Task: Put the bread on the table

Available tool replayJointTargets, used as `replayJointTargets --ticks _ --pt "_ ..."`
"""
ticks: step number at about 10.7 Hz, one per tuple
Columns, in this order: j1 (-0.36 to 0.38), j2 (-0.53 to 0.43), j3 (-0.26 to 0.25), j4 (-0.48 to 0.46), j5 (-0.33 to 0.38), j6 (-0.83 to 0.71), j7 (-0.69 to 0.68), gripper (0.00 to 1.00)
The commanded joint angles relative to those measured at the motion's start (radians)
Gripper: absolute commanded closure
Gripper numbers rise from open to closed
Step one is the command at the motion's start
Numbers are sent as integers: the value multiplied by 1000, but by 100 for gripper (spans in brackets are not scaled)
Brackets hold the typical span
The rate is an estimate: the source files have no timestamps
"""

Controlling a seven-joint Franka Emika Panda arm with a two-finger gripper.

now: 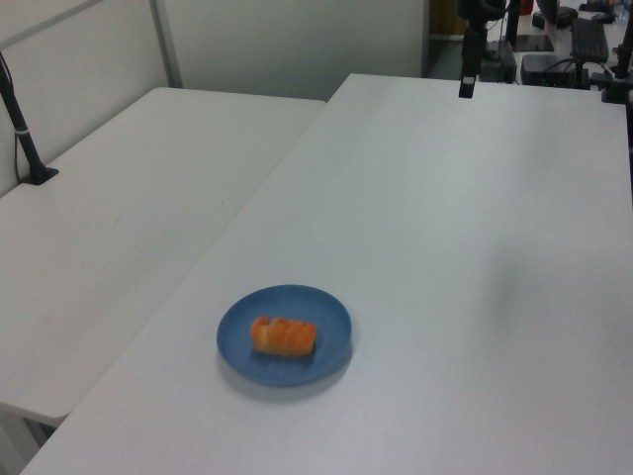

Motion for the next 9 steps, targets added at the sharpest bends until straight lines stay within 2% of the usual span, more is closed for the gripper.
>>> replayJointTargets --ticks 1,9 --pt "3 -28 -10 -33 19 4 -21 0" --pt "5 -30 -10 -33 19 -13 -29 0"
